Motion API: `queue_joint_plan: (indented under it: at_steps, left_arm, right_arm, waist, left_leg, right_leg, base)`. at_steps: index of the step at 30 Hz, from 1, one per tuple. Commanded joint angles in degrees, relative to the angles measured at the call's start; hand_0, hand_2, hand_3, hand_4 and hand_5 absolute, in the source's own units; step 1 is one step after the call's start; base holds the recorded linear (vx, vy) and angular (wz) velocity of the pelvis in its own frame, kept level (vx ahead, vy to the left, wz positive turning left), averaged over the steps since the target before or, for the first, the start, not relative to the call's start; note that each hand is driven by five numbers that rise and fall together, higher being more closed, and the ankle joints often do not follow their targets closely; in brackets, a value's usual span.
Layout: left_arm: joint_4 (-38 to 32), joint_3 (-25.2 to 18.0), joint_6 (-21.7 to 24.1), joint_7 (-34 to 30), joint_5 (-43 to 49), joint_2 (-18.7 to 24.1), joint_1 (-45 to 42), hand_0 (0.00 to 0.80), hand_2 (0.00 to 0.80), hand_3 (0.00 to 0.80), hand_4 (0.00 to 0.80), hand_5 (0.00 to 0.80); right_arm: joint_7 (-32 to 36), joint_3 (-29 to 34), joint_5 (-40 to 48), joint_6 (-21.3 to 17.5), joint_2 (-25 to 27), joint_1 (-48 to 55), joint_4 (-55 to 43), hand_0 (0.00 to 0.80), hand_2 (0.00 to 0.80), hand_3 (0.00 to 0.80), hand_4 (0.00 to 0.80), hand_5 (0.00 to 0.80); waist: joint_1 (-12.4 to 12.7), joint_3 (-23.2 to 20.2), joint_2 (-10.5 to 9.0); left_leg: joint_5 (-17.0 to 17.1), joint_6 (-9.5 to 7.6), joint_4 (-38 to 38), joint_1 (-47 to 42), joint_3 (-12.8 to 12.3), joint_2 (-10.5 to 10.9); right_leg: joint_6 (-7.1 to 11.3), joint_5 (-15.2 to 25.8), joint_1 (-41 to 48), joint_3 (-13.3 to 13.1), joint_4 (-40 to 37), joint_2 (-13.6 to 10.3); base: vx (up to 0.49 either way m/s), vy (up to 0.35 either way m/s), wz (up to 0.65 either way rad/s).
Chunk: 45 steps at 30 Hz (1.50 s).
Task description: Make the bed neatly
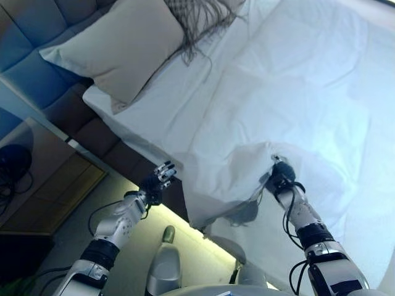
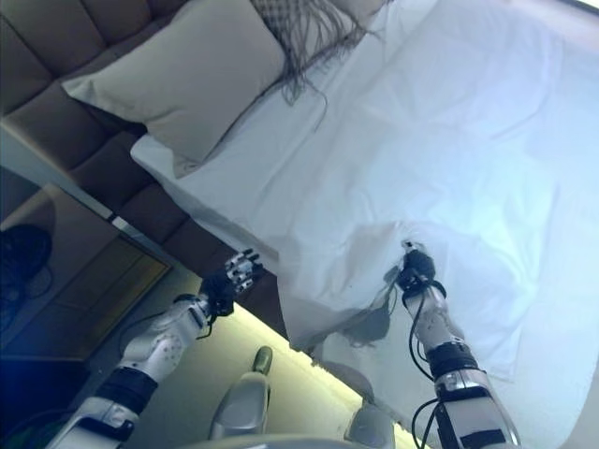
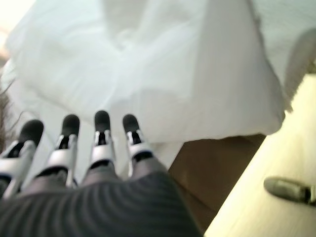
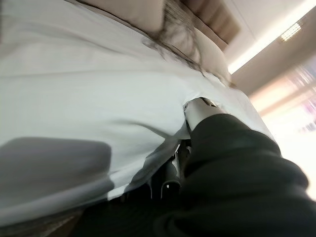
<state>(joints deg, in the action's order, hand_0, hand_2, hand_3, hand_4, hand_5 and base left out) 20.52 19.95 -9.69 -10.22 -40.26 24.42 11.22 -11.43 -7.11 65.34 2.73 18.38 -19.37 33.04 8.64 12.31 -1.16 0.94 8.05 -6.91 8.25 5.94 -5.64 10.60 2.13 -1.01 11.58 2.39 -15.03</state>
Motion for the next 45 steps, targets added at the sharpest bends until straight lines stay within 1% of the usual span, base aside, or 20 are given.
queue_joint_plan:
  at_steps: [1,3,6,9,11,12,14,15,17,19,21,23,26,28,31,34,38,42,44,45]
  left_arm:
    - [1.1,3.2,1.7,0.2,9.3,-1.6,1.2,0.000,0.000,0.000,0.000,0.000]
    - [1.2,4.5,1.9,1.7,11.6,-1.7,1.6,0.000,0.000,0.000,0.000,0.000]
    - [1.0,5.4,-0.3,3.6,9.9,-2.4,1.7,0.000,0.000,0.000,0.000,0.000]
    - [1.5,6.3,-4.2,4.1,2.6,-4.2,0.6,0.000,0.000,0.000,0.000,0.000]
    - [3.2,7.2,-7.8,3.9,-6.7,-6.7,-0.7,0.000,0.000,0.000,0.000,0.000]
    - [4.0,7.9,-9.8,3.9,-11.2,-7.9,-1.5,0.000,0.000,0.000,0.000,0.000]
    - [5.7,9.6,-12.4,3.0,-16.4,-9.9,-3.4,0.000,0.000,0.000,0.000,0.000]
    - [7.0,11.1,-14.8,3.0,-20.0,-10.8,-4.4,0.000,0.000,0.000,0.000,0.000]
    - [10.1,13.4,-17.3,3.1,-25.2,-12.2,-5.8,0.000,0.000,0.000,0.000,0.000]
    - [12.9,14.7,-19.4,2.9,-29.4,-13.8,-6.8,0.000,0.000,0.000,0.000,0.000]
    - [13.3,16.8,-20.4,2.2,-30.9,-14.3,-7.5,0.000,0.000,0.000,0.000,0.000]
    - [13.8,17.9,-21.2,1.4,-33.0,-14.8,-8.3,0.000,0.000,0.000,0.000,0.000]
    - [14.7,18.3,-22.3,2.9,-41.5,-15.8,-8.8,0.000,0.000,0.000,0.000,0.000]
    - [14.1,18.3,-23.1,3.5,-43.3,-16.4,-8.8,0.000,0.000,0.000,0.000,0.000]
    - [11.9,20.0,-25.4,6.3,-45.5,-15.9,-9.0,0.000,0.000,0.000,0.000,0.000]
    - [12.0,20.2,-27.5,6.1,-42.5,-14.5,-10.0,0.000,0.000,0.000,0.000,0.000]
    - [10.6,17.9,-33.2,1.6,-38.0,-10.1,-11.5,0.000,0.000,0.000,0.000,0.000]
    - [7.1,18.0,-38.1,1.0,-39.8,-7.5,-12.0,0.000,0.000,0.000,0.000,0.000]
    - [5.4,18.7,-39.1,2.0,-41.9,-6.9,-12.0,0.000,0.000,0.000,0.000,0.000]
    - [5.1,19.1,-38.8,2.5,-43.0,-6.9,-12.0,0.000,0.000,0.000,0.000,0.000]
  right_arm:
    - [1.5,-1.7,0.7,1.0,-0.9,0.4,-9.0,0.800,0.800,0.800,0.800,0.800]
    - [0.5,-3.1,-2.3,1.6,-1.9,0.7,-9.3,0.800,0.800,0.800,0.800,0.800]
    - [-0.3,-4.8,-4.0,2.6,-3.0,1.3,-10.6,0.800,0.800,0.800,0.800,0.800]
    - [-1.0,-6.0,-5.0,2.4,-4.7,1.8,-11.1,0.800,0.800,0.800,0.800,0.800]
    - [-1.4,-6.5,-5.8,2.2,-5.7,1.5,-10.5,0.800,0.800,0.800,0.800,0.800]
    - [-1.4,-6.6,-6.3,2.3,-6.1,1.3,-10.3,0.800,0.800,0.800,0.800,0.800]
    - [-1.5,-6.8,-6.9,2.8,-6.6,1.1,-10.5,0.800,0.800,0.800,0.800,0.800]
    - [-1.6,-7.0,-7.1,3.3,-6.7,0.9,-10.7,0.800,0.800,0.800,0.800,0.800]
    - [-2.1,-7.5,-7.2,3.7,-6.7,0.2,-11.0,0.800,0.800,0.800,0.800,0.800]
    - [-2.9,-7.6,-8.0,4.3,-7.1,-0.6,-11.4,0.800,0.800,0.800,0.800,0.800]
    - [-3.5,-8.1,-8.6,4.4,-7.1,-1.6,-11.5,0.800,0.800,0.800,0.800,0.800]
    - [-3.8,-8.1,-8.7,4.7,-7.0,-2.5,-11.4,0.800,0.800,0.800,0.800,0.800]
    - [-4.5,-8.0,-8.1,6.2,-6.7,-3.9,-11.8,0.800,0.800,0.800,0.800,0.800]
    - [-4.8,-8.1,-8.1,6.6,-6.8,-3.5,-12.6,0.800,0.800,0.800,0.800,0.800]
    - [-4.6,-8.2,-8.6,6.1,-6.9,-2.5,-12.6,0.800,0.800,0.800,0.800,0.800]
    - [-5.2,-7.5,-8.1,6.9,-5.9,-3.1,-12.3,0.800,0.800,0.800,0.800,0.800]
    - [-7.1,-5.8,-5.6,7.9,-3.6,-4.3,-11.6,0.800,0.800,0.800,0.800,0.800]
    - [-8.2,-5.1,-4.5,7.0,-2.6,-4.6,-10.9,0.800,0.800,0.800,0.800,0.800]
    - [-8.0,-4.8,-4.1,6.6,-2.2,-4.8,-10.5,0.800,0.800,0.800,0.800,0.800]
    - [-7.6,-4.5,-3.8,6.6,-1.9,-4.9,-10.2,0.800,0.800,0.800,0.800,0.800]
  waist:
    - [0.0,-5.5,-0.41]
    - [-0.2,-6.2,-0.50]
    - [-0.5,-7.1,-0.65]
    - [-0.7,-7.8,-0.95]
    - [-0.8,-8.2,-1.07]
    - [-0.9,-8.3,-1.14]
    - [-1.2,-8.5,-1.28]
    - [-1.6,-8.6,-1.33]
    - [-2.2,-8.6,-1.37]
    - [-2.6,-8.7,-1.51]
    - [-2.9,-8.5,-1.45]
    - [-3.1,-8.3,-1.29]
    - [-3.5,-8.4,-1.42]
    - [-3.7,-8.5,-1.70]
    - [-3.8,-8.2,-1.68]
    - [-3.7,-8.2,-1.48]
    - [-3.0,-8.3,-0.75]
    - [-2.5,-8.2,-0.17]
    - [-2.5,-8.1,-0.02]
    - [-2.5,-8.0,0.02]
  left_leg:
    - [-0.6,-3.67,1.4,-4.6,-1.5,-2.2]
    - [-0.8,-3.60,1.9,-6.1,-2.0,-2.5]
    - [-0.9,-3.40,2.5,-7.7,-2.6,-3.1]
    - [-1.1,-3.20,2.4,-8.8,-3.3,-3.7]
    - [-1.3,-3.07,2.3,-9.3,-3.7,-4.0]
    - [-1.4,-3.02,2.3,-9.6,-3.9,-4.1]
    - [-1.6,-2.91,2.0,-9.7,-4.2,-4.3]
    - [-1.8,-2.85,1.9,-9.9,-4.5,-4.4]
    - [-1.9,-2.76,1.8,-10.1,-4.9,-4.6]
    - [-2.1,-2.75,1.7,-10.1,-5.3,-4.9]
    - [-2.1,-2.61,1.4,-9.9,-5.8,-5.4]
    - [-2.0,-2.35,1.4,-9.7,-6.1,-5.8]
    - [-1.8,-1.96,1.7,-9.9,-6.4,-6.2]
    - [-1.8,-1.89,1.6,-9.8,-6.5,-6.4]
    - [-1.9,-1.65,1.2,-9.4,-6.5,-6.9]
    - [-1.7,-1.47,1.3,-9.5,-6.1,-7.0]
    - [-1.5,-1.39,1.2,-9.8,-5.2,-6.7]
    - [-1.5,-1.41,0.9,-9.6,-4.5,-6.3]
    - [-1.5,-1.40,0.9,-9.5,-4.3,-6.3]
    - [-1.5,-1.35,1.0,-9.5,-4.3,-6.3]
  right_leg:
    - [-0.30,3.8,0.7,-1.2,0.5,-1.7]
    - [-0.26,3.8,1.8,-1.2,-0.1,-1.7]
    - [-0.20,3.9,3.2,-1.1,-1.0,-1.7]
    - [-0.23,4.0,4.1,-1.1,-1.4,-1.8]
    - [-0.24,4.0,4.6,-1.1,-1.5,-1.8]
    - [-0.21,3.9,4.8,-1.1,-1.4,-1.8]
    - [-0.13,3.9,4.8,-1.4,-1.1,-1.9]
    - [-0.08,3.8,4.7,-1.7,-0.9,-2.0]
    - [0.06,3.8,4.5,-2.1,-0.8,-2.1]
    - [0.21,3.8,4.3,-2.5,-0.7,-2.1]
    - [0.34,3.9,4.0,-2.9,-0.8,-2.1]
    - [0.44,4.1,3.9,-3.2,-1.0,-2.0]
    - [0.72,4.1,3.9,-3.4,-1.1,-1.9]
    - [0.75,4.1,3.7,-3.4,-1.1,-2.0]
    - [0.73,4.3,3.4,-3.5,-1.1,-1.9]
    - [0.86,4.3,3.4,-3.5,-1.0,-1.9]
    - [0.88,4.1,3.7,-3.4,-0.7,-2.5]
    - [1.02,4.2,3.6,-3.0,-0.3,-2.8]
    - [1.16,4.2,3.5,-2.9,-0.2,-2.8]
    - [1.21,4.3,3.5,-2.9,-0.2,-2.8]
  base:
    - [0.159,0.041,-0.02]
    - [0.129,0.038,-0.04]
    - [0.097,0.023,-0.04]
    - [0.081,-0.008,-0.03]
    - [0.071,-0.015,-0.02]
    - [0.060,-0.017,-0.03]
    - [0.044,-0.015,-0.02]
    - [0.034,-0.011,0.00]
    - [0.017,-0.008,0.00]
    - [0.012,-0.036,-0.02]
    - [-0.017,-0.034,-0.14]
    - [-0.030,-0.032,-0.16]
    - [0.002,-0.030,-0.05]
    - [-0.004,-0.034,-0.02]
    - [-0.035,-0.033,-0.02]
    - [-0.012,-0.009,-0.05]
    - [0.014,0.031,-0.10]
    - [0.004,0.010,-0.01]
    - [0.000,0.000,0.00]
    - [0.000,0.000,0.00]
